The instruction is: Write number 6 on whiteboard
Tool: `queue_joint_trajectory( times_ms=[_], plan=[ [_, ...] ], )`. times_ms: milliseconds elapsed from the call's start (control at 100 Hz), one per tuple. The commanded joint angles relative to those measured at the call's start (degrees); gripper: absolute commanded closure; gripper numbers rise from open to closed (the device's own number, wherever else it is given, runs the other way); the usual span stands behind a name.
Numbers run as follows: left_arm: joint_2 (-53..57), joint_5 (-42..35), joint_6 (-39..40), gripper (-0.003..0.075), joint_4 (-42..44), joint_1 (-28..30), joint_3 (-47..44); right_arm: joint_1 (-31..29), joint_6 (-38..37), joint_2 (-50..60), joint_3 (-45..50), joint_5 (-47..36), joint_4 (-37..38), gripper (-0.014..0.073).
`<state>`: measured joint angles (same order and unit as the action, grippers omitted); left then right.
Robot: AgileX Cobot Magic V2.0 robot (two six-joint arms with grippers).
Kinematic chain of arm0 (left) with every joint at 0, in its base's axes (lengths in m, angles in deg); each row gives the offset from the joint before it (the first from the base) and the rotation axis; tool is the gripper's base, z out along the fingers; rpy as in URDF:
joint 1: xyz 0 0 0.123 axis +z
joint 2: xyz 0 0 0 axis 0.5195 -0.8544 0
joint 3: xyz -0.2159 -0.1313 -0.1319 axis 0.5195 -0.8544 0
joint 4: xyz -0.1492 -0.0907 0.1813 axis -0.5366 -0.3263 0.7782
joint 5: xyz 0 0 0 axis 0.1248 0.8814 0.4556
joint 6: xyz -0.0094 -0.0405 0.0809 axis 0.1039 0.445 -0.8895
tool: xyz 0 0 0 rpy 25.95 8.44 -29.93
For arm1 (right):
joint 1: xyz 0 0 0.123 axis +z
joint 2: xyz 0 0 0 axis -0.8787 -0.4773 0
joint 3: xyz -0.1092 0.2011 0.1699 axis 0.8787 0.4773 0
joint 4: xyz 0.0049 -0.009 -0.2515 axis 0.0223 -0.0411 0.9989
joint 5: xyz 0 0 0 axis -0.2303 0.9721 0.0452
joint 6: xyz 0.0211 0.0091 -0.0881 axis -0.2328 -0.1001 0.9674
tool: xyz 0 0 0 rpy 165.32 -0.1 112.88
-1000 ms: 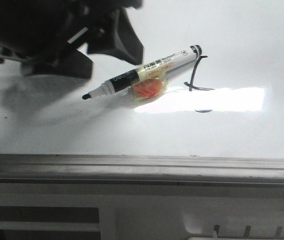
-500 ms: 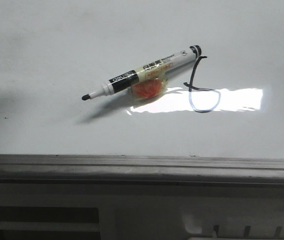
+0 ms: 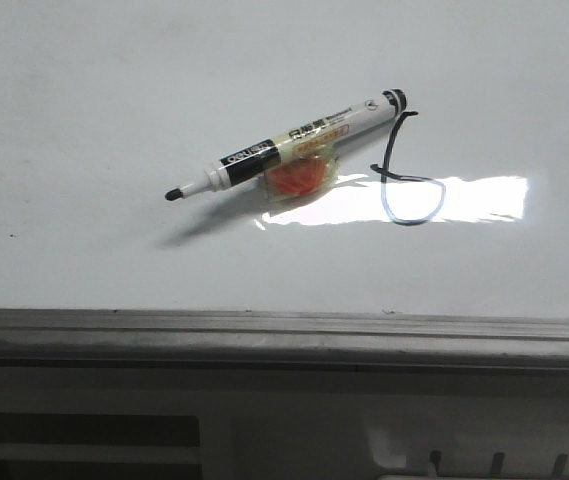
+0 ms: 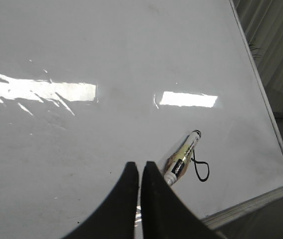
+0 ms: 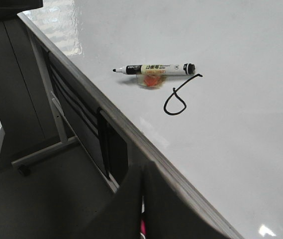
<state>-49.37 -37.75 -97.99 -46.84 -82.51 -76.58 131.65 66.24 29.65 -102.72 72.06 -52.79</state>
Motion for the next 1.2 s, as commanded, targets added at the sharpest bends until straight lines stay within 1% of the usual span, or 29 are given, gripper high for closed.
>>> queue_joint_trajectory(
  times_ms=[0, 390, 420, 500, 560, 630, 680, 700, 730, 800, 820, 890, 970, 1030, 1080, 1130, 1190],
  plan=[
    [-0.33, 0.92, -0.03, 0.0739, 0.48, -0.07, 1.25, -0.22, -0.09, 0.05, -1.07, -3.88, 1.02, 0.0648],
    [-0.33, 0.36, -0.03, 0.0739, 0.74, -0.07, 0.96, -0.22, -0.09, 0.05, -1.07, -3.88, 1.02, 0.0648],
    [-0.07, 0.76, -0.22, 0.0739, 1.66, 0.21, 0.54, -0.22, -0.09, 0.05, -1.07, -3.88, 1.02, 0.0648],
    [1.06, 0.8, -0.1, 0.0739, 8.98, 2.07, -0.31, -0.22, -0.09, 0.05, -1.07, -3.88, 1.02, 0.0648],
    [2.23, 2.38, -0.1, 0.0739, 14.75, 5.03, -1.04, -0.22, -0.09, 0.05, -1.07, -3.88, 1.02, 0.0648],
    [4.32, 5.95, 1.8, 0.0739, 24.86, 10.13, -1.76, -0.22, -0.09, 0.05, -1.07, -3.88, 1.02, 0.0648],
    [6.2, 11.03, 6.16, 0.0739, 34.37, 14.77, -1.98, -0.22, -0.09, 0.05, -1.07, -3.88, 1.02, 0.0648],
    [7.12, 12.23, 8.92, 0.0739, 36.59, 16.95, -2.12, -0.22, -0.09, 0.05, -1.07, -3.88, 1.02, 0.0648],
    [8.79, 15.96, 13.71, 0.0739, 41.81, 20.0, -2.11, -0.22, -0.09, 0.05, -1.07, -3.88, 1.02, 0.0648],
    [12.38, 23.12, 21.89, 0.0739, 50.35, 27.9, -2.34, -0.22, -0.09, 0.05, -1.07, -3.88, 1.02, 0.0648],
    [13.08, 24.98, 23.15, 0.0739, 52.38, 30.23, -2.34, -0.22, -0.09, 0.05, -1.07, -3.88, 1.02, 0.0648],
    [16.45, 29.55, 28.21, 0.0739, 57.3, 37.46, -3.17, -0.22, -0.09, 0.05, -1.07, -3.88, 1.02, 0.0648],
    [15.74, 30.98, 33.57, 0.0739, 59.96, 44.61, -4.5, -0.22, -0.09, 0.05, -1.07, -3.77, 0.95, 0.0648],
    [15.91, 30.44, 37.5, 0.0739, 60.18, 48.11, -6.19, -0.22, -0.09, 0.05, -1.07, -3.77, 0.95, 0.0648],
    [16.07, 30.35, 40.08, 0.0739, 59.96, 49.63, -7.28, -0.22, -0.09, 0.05, -1.07, -3.65, 0.95, 0.0648],
    [16.07, 30.35, 41.94, 0.0739, 60.29, 49.76, -8.36, -0.22, -0.09, 0.05, -1.07, -3.56, 0.95, 0.0648],
    [16.07, 29.61, 45.91, 0.0739, 62.97, 49.63, -9.25, -0.22, -0.09, 0.05, -1.07, -3.56, 0.95, 0.0648]
  ],
)
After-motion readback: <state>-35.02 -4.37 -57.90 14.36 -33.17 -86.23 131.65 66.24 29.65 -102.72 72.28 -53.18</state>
